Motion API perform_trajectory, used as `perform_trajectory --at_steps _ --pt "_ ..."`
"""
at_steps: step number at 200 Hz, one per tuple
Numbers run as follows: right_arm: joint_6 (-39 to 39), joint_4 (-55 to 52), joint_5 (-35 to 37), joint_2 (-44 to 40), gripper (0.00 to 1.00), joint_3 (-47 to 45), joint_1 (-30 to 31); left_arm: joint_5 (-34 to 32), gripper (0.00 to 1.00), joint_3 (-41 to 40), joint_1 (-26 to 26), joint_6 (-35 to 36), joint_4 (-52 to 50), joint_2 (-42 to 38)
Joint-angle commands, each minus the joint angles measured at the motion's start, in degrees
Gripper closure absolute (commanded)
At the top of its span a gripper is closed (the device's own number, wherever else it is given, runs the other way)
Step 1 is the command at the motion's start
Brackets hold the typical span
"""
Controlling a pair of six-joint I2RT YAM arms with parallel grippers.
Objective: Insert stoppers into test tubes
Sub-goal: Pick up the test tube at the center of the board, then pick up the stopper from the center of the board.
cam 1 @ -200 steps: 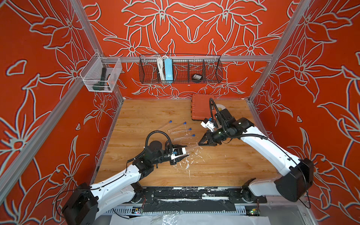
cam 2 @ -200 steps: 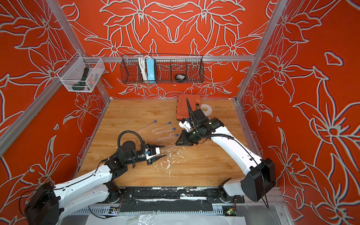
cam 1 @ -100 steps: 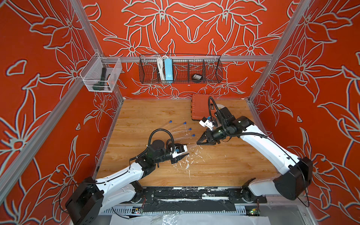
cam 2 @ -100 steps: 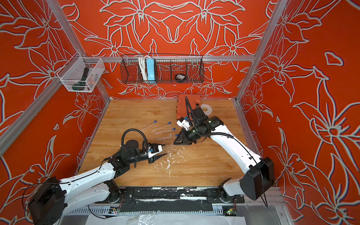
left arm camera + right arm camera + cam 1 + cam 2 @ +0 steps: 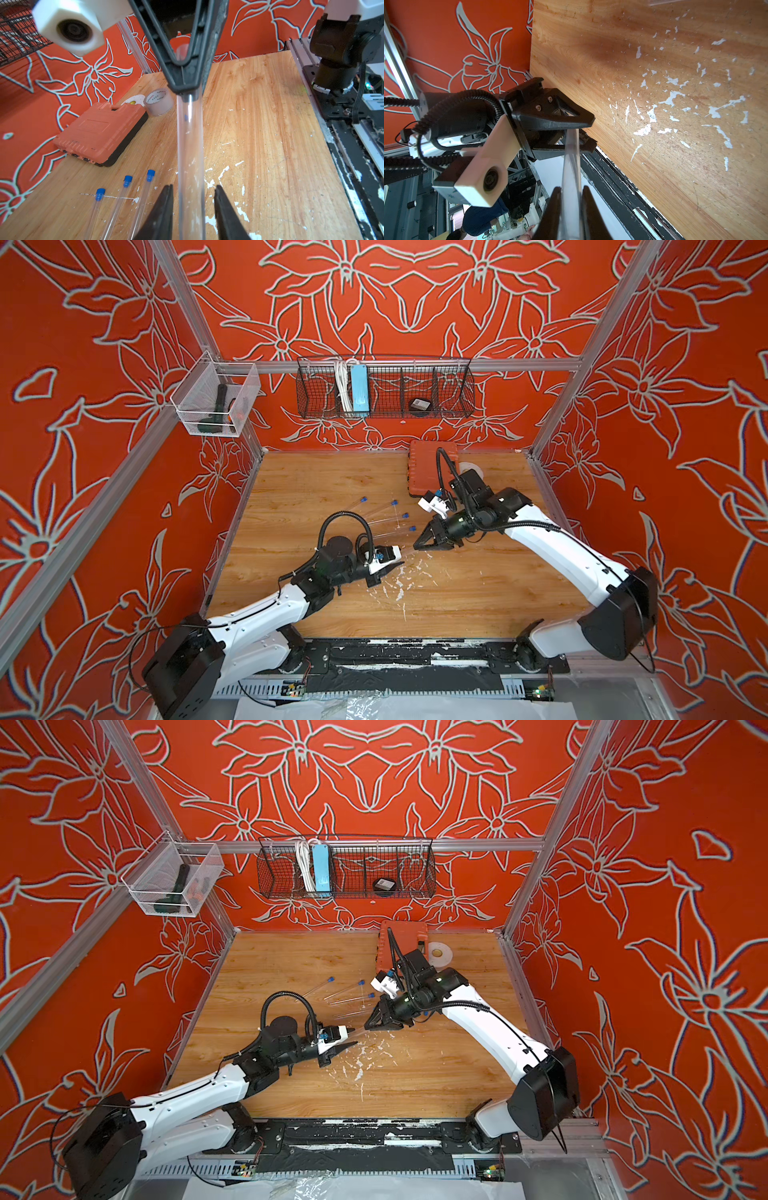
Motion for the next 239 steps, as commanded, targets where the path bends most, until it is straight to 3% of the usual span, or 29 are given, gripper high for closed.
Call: perform_trajectory --at_steps 1,35,75,90,108,125,141,170,239 --pt "1.1 1.4 1.3 0.7 0.88 1.5 0.5 0.1 0.75 1.4 -0.3 -0.8 1.8 0.2" --pt "0.9 1.0 2.4 0.6 0.86 1.8 0.5 -0.1 0.90 1.3 -0.3 -0.3 1.5 -0.2" --pt "-2.2 -2.3 5.7 -0.1 0.69 4.5 -0.8 -1.0 0.99 1.2 -0.3 0.0 0.6 -0.6" --pt "-4.2 -4.0 9.0 -1.1 0.67 5.0 -3.4 -2.4 1.00 1.1 -0.3 -0.5 0.3 -0.6" --pt "-8.3 -7.1 20.0 -2.5 0.66 4.3 -6.9 -5.7 1.00 1.2 -0.3 -2.3 -0.3 -0.4" --pt "-13.1 -10.5 37.4 -2.3 0.61 2.8 -9.2 -8.9 1.00 2.0 -0.3 -5.4 -1.7 0.2" --pt "-15.7 -9.4 44.2 -0.2 0.61 0.8 -10.5 -10.7 1.00 2.0 -0.3 -7.1 -1.9 0.8" --pt "-17.7 -7.3 48.6 7.9 0.60 1.6 -11.7 -12.0 1.00 1.7 -0.3 -10.0 -0.8 1.2" --pt "-17.7 -4.1 50.3 22.1 0.56 5.8 -14.7 -13.0 1.00 0.2 -0.3 -10.4 -1.0 -0.6"
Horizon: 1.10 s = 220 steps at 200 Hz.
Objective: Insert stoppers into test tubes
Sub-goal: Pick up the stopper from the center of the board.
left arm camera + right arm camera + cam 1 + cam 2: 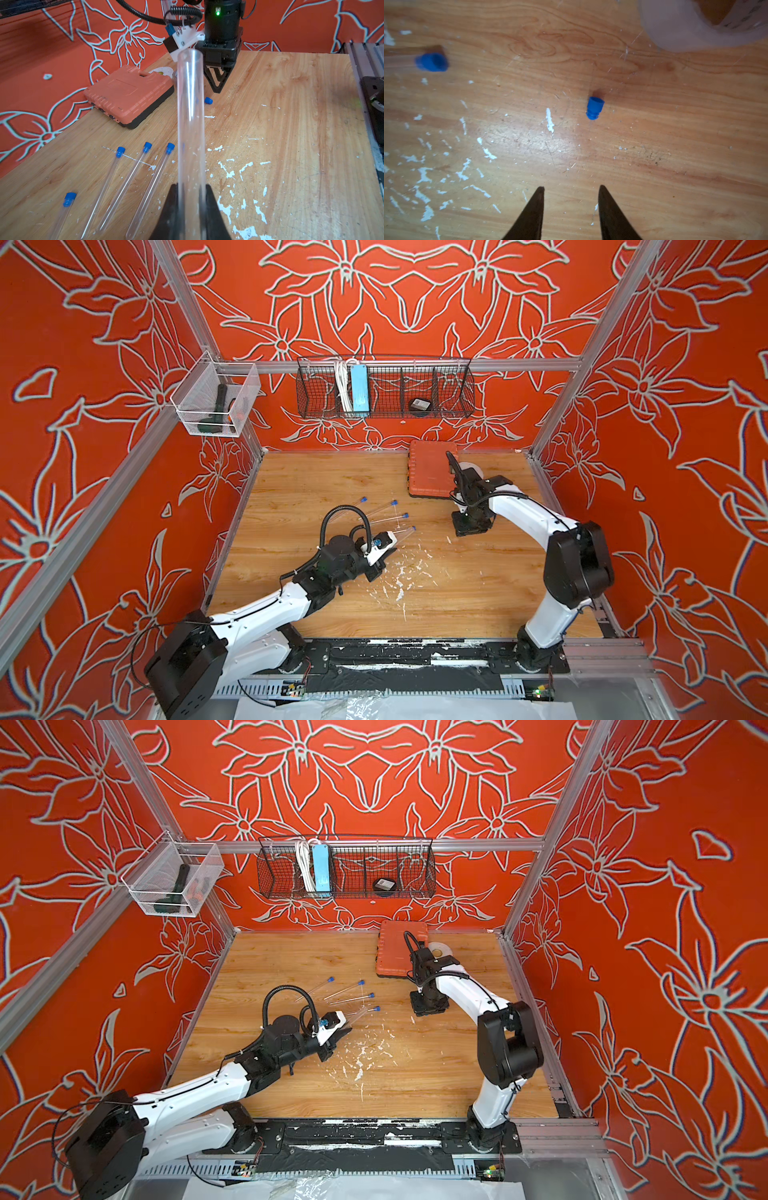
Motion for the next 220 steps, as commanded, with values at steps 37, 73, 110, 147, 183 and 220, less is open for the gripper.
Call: perform_trajectory --at_steps 37,73,110,147,183,220 --pt "0.0 3.3 -0.4 7.7 0.57 4.7 -2.3 -0.2 1.00 -0.8 -0.3 -0.5 0.2 -1.9" --pt "0.9 3.8 0.5 10.5 0.61 5.3 -3.0 -0.1 1.00 -0.7 -0.3 -0.3 0.3 -2.4" --pt "1.1 4.4 -0.8 12.8 0.68 5.6 -3.3 0.2 1.00 -0.9 -0.3 0.1 0.5 -3.2" --pt "1.2 4.1 0.1 14.6 0.73 6.4 -3.3 -0.3 1.00 -1.2 -0.3 0.5 0.2 -3.5" --pt "1.1 3.1 0.4 16.2 0.77 7.3 -3.4 -0.3 1.00 -1.3 -0.3 0.3 0.1 -3.5" --pt "0.8 2.8 0.1 16.6 0.86 7.5 -3.4 -0.6 1.00 -1.2 -0.3 0.7 -0.1 -3.5"
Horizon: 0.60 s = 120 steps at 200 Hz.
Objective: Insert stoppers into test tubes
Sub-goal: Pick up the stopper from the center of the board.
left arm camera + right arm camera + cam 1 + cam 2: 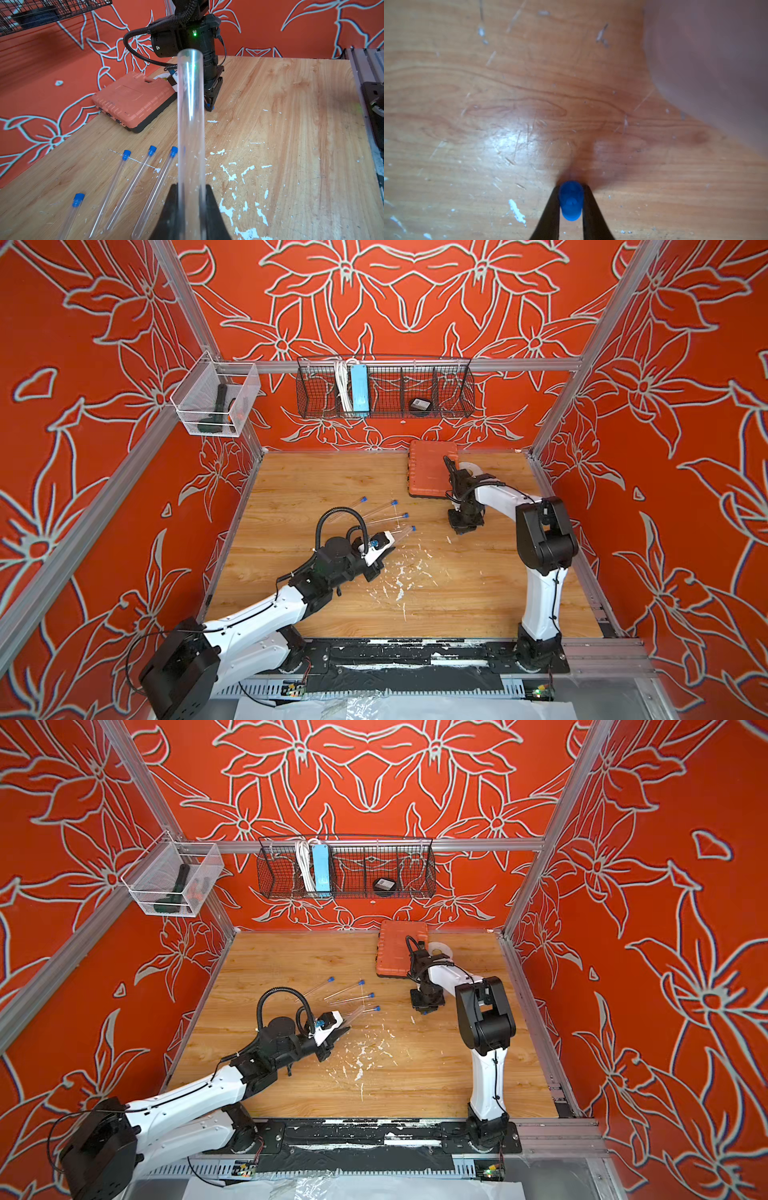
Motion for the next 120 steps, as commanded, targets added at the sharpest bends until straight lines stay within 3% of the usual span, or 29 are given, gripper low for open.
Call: perform_trajectory --at_steps 1,41,88,103,120 --pt "-0.3 -1.5 0.6 1.4 0.86 1.1 -0.4 -0.2 1.00 -0.5 -0.3 0.5 0.1 -0.8" --pt "-0.9 -3.1 -1.3 -3.0 0.89 -0.5 -0.3 -1.2 1.00 -0.6 -0.3 0.9 -1.1 -3.4" --pt "-0.2 -7.6 -4.7 -19.2 0.90 -12.1 3.1 -6.6 1.00 -3.3 -0.3 -2.0 -0.4 -7.8" --pt "2.5 -9.5 -4.5 -23.6 0.90 -15.0 6.2 -11.1 1.00 -5.2 -0.2 -4.2 1.1 -10.0" --pt "13.3 -9.1 -4.7 -28.5 0.91 -18.0 9.9 -15.6 1.00 -6.7 -0.2 -6.3 1.7 -12.3"
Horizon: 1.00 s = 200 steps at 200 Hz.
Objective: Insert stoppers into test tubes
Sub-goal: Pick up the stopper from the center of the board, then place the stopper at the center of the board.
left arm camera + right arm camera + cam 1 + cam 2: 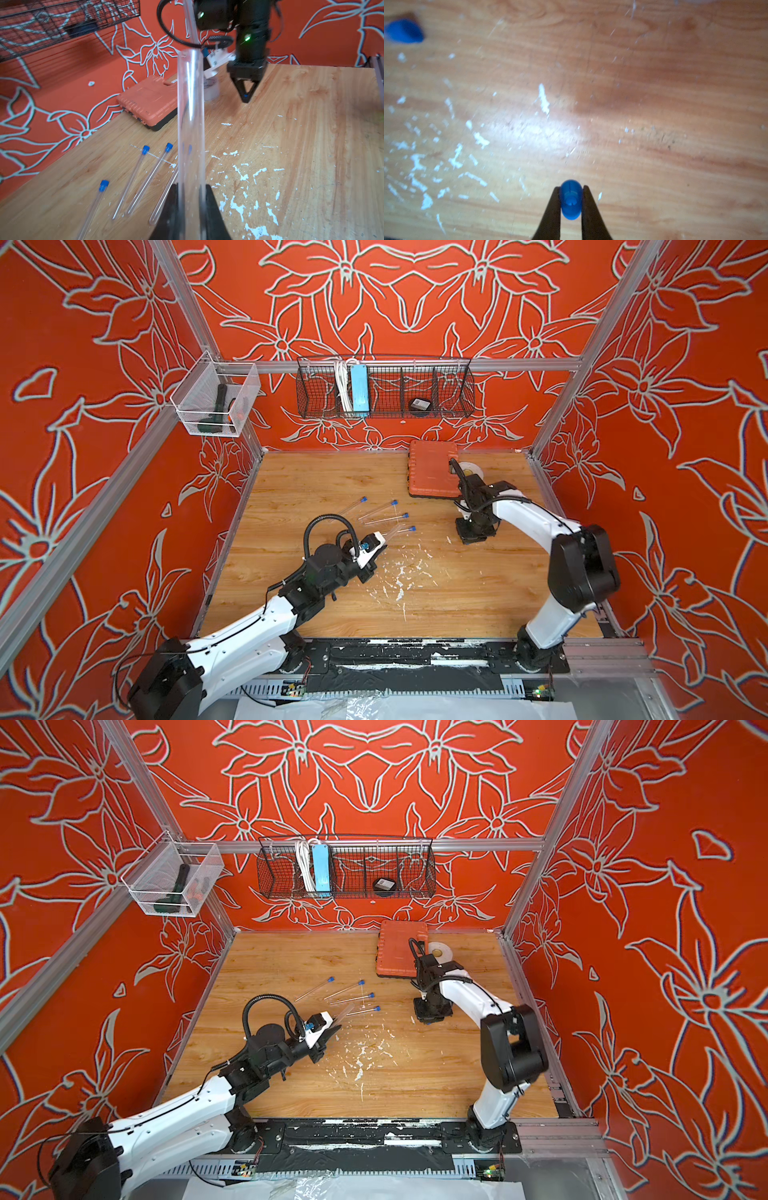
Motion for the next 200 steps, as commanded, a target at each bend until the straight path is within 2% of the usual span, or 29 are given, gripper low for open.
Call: perform_trajectory --at_steps 1,34,82,117,139,172,200 --pt "12.0 -3.1 -1.4 -5.2 0.91 -4.2 4.6 -7.9 1.00 -1.9 -0.2 -4.4 2.6 -3.1" --pt "35.0 5.0 -4.3 -10.8 0.91 -7.8 10.5 -13.1 1.00 -3.3 -0.2 -7.6 0.5 -6.9" --pt "66.4 23.2 -13.4 -4.7 0.90 -12.5 12.2 -14.9 1.00 -2.5 -0.2 -8.5 -10.4 -11.0" --pt "69.5 18.8 -7.4 0.5 0.90 -8.1 12.5 -16.5 1.00 -4.0 -0.2 -9.0 -14.0 -16.8" --pt "71.4 18.8 -8.1 3.3 0.89 -8.2 12.5 -16.0 1.00 -5.4 -0.2 -9.0 -13.8 -19.9" --pt "73.7 20.2 -8.7 6.5 0.89 -9.4 12.5 -15.2 1.00 -5.4 -0.2 -7.9 -14.6 -19.6" --pt "74.1 20.1 -8.5 7.7 0.84 -9.3 12.5 -14.6 1.00 -5.0 -0.2 -7.0 -14.8 -18.8"
